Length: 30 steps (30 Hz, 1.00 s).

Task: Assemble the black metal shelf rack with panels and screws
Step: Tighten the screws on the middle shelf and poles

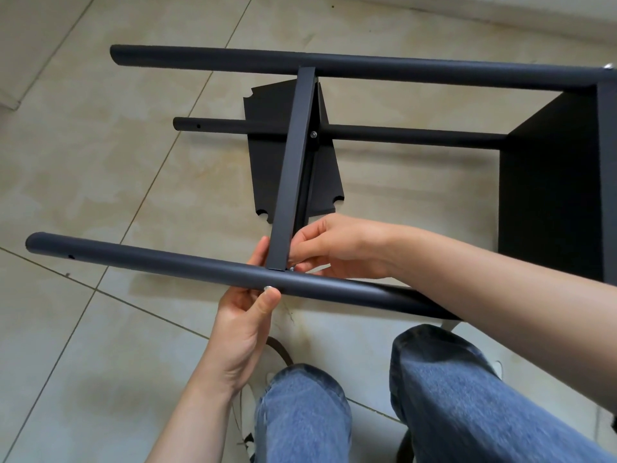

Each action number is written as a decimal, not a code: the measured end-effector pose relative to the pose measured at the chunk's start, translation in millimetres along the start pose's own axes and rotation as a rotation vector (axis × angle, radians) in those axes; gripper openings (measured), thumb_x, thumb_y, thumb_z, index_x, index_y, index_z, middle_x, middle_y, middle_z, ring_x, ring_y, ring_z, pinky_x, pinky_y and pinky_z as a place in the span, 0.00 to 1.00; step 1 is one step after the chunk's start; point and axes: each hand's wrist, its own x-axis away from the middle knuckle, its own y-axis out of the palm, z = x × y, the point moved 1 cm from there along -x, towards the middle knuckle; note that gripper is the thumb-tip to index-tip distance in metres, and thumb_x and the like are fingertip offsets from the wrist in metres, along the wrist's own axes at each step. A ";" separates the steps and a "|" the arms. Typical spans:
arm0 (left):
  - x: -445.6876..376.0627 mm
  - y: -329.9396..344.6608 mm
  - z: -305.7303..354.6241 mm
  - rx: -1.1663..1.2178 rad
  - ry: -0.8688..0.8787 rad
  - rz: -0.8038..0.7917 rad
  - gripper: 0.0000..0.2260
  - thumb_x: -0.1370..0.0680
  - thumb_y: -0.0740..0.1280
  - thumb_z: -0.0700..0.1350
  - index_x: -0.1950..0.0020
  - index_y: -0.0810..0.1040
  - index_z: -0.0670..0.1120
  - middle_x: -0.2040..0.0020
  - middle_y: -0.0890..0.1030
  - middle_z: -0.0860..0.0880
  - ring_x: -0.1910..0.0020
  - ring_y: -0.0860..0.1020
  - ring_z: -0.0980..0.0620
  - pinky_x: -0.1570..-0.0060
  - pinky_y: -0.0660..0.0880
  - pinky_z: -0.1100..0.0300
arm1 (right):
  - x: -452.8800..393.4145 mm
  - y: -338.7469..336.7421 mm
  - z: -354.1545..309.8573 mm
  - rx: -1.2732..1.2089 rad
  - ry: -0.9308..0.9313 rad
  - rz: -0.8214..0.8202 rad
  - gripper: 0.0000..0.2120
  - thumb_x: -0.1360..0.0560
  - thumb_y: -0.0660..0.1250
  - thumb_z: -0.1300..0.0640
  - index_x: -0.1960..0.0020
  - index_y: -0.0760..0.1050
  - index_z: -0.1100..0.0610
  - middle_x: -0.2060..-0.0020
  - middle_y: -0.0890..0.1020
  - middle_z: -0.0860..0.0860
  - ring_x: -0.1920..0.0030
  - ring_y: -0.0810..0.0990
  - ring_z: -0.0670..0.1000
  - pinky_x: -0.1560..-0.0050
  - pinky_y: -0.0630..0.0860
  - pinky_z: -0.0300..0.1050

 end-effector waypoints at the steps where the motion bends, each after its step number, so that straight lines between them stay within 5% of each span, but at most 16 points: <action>1: -0.3 -0.2 -0.2 -0.001 0.002 0.001 0.39 0.32 0.81 0.53 0.24 0.70 0.50 0.36 0.81 0.42 0.34 0.78 0.46 0.38 0.74 0.64 | -0.6 -0.8 0.1 -0.009 0.005 -0.015 0.19 0.22 0.68 0.63 0.71 0.81 0.53 0.70 0.79 0.51 0.65 0.76 0.48 0.60 0.77 0.40; 3: -0.5 -0.9 -0.1 0.004 0.004 0.007 0.38 0.33 0.82 0.53 0.26 0.72 0.52 0.35 0.81 0.42 0.35 0.79 0.45 0.38 0.74 0.63 | -2.2 -1.0 -0.1 -0.022 0.015 -0.040 0.18 0.22 0.67 0.63 0.70 0.81 0.54 0.70 0.77 0.52 0.65 0.74 0.49 0.60 0.77 0.41; 8: -0.7 -0.2 -0.9 -0.006 0.020 0.015 0.39 0.34 0.82 0.54 0.26 0.73 0.53 0.36 0.80 0.38 0.33 0.77 0.38 0.32 0.72 0.58 | -5.9 2.4 -1.1 -0.029 0.068 -0.048 0.04 0.21 0.66 0.61 0.48 0.79 0.60 0.56 0.74 0.57 0.63 0.71 0.48 0.54 0.73 0.43; 14: -0.9 -0.2 -0.3 -0.013 0.025 0.024 0.40 0.36 0.83 0.55 0.26 0.73 0.53 0.36 0.81 0.40 0.34 0.78 0.43 0.35 0.72 0.62 | -6.8 0.5 1.1 -0.010 0.117 -0.094 0.08 0.21 0.67 0.57 0.58 0.80 0.57 0.65 0.77 0.52 0.64 0.74 0.48 0.53 0.73 0.42; 20: -1.4 0.7 -0.8 -0.055 0.038 0.007 0.37 0.33 0.81 0.55 0.27 0.73 0.53 0.38 0.83 0.45 0.36 0.79 0.50 0.38 0.73 0.66 | -6.1 -4.8 4.0 -0.063 0.153 -0.144 0.06 0.21 0.66 0.56 0.53 0.82 0.54 0.61 0.82 0.50 0.62 0.80 0.47 0.52 0.76 0.43; 27: -1.8 -0.6 -1.6 -0.065 0.027 0.016 0.40 0.34 0.82 0.56 0.25 0.70 0.52 0.36 0.81 0.42 0.33 0.77 0.45 0.36 0.72 0.63 | -8.3 0.0 1.3 0.041 0.186 -0.141 0.21 0.21 0.66 0.52 0.72 0.80 0.51 0.71 0.78 0.47 0.67 0.77 0.45 0.61 0.76 0.38; 30: -2.1 -1.2 -2.4 -0.074 0.027 0.017 0.42 0.34 0.81 0.56 0.23 0.69 0.50 0.36 0.80 0.39 0.33 0.77 0.42 0.35 0.72 0.62 | -8.6 2.6 1.5 0.040 0.188 -0.137 0.18 0.21 0.66 0.50 0.68 0.80 0.51 0.70 0.77 0.47 0.66 0.76 0.45 0.61 0.75 0.38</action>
